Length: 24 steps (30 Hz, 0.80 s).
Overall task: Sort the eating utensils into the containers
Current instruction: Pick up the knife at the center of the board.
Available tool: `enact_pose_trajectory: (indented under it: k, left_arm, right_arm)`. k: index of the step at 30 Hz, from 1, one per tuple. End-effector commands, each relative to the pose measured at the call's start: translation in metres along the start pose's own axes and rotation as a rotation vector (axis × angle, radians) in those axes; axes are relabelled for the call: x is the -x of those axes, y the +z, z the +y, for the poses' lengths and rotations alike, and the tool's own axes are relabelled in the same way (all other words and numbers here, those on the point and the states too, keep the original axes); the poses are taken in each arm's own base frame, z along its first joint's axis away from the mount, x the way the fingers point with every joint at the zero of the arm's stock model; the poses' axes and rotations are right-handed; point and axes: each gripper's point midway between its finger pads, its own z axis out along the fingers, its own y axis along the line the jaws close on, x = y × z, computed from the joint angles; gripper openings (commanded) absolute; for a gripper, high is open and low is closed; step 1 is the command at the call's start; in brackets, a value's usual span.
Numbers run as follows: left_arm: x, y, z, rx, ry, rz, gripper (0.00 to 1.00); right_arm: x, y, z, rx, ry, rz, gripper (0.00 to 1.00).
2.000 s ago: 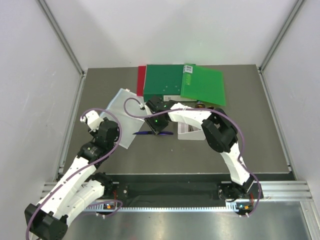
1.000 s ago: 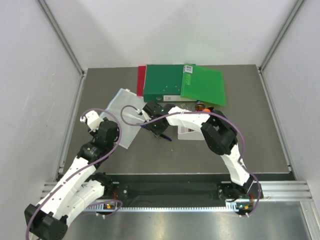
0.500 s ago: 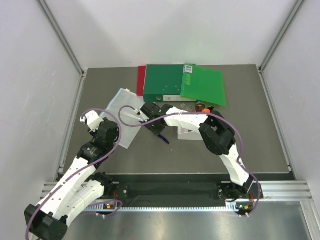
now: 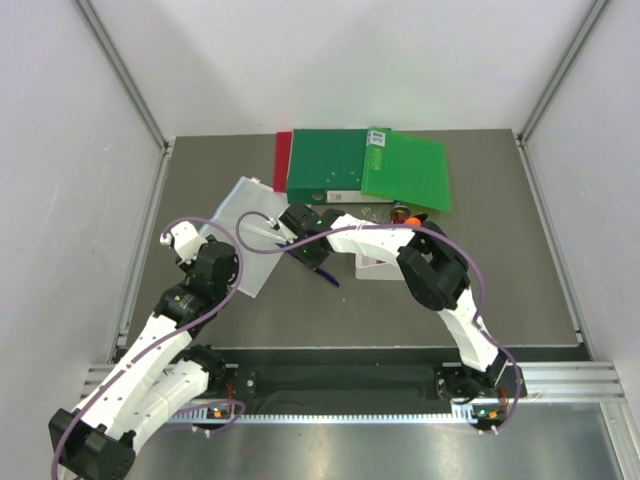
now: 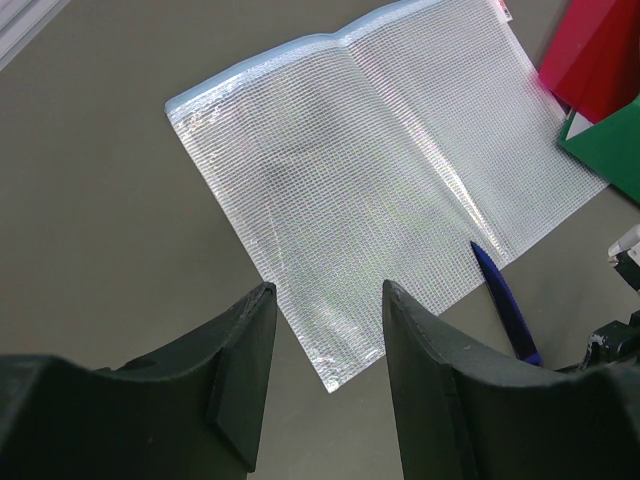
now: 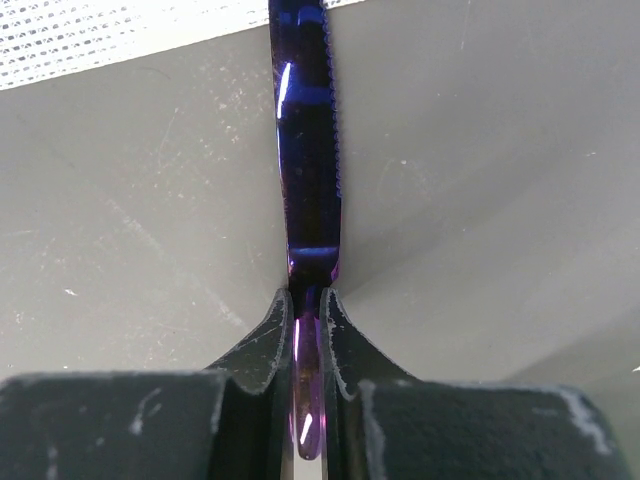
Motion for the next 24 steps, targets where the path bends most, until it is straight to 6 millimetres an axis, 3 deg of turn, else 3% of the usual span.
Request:
enact_pose_trajectory:
  k: [1, 5, 8, 12, 19, 24]
  left_arm:
    - [0.003, 0.001, 0.001, -0.001, -0.008, -0.02, 0.52]
    - [0.004, 0.001, 0.0, -0.002, -0.011, -0.022, 0.52]
    - [0.005, 0.0, 0.0, -0.002, -0.012, -0.025, 0.52]
    - [0.007, -0.001, 0.001, -0.004, -0.017, -0.032, 0.52]
    - [0.005, 0.0, 0.002, 0.0, -0.018, -0.028, 0.52]
    - [0.004, 0.001, 0.0, -0.002, -0.016, -0.025, 0.52]
  right_arm:
    - [-0.083, 0.048, -0.002, -0.047, -0.007, 0.23, 0.0]
    - [-0.073, 0.042, -0.002, -0.046, 0.003, 0.182, 0.0]
    - [-0.054, 0.032, -0.003, -0.028, 0.037, 0.112, 0.0]
    - [-0.039, 0.019, -0.004, 0.081, 0.18, 0.063, 0.0]
    - [-0.073, 0.015, -0.007, 0.02, 0.258, 0.134, 0.0]
    - [-0.067, 0.007, -0.02, -0.054, 0.291, 0.1, 0.0]
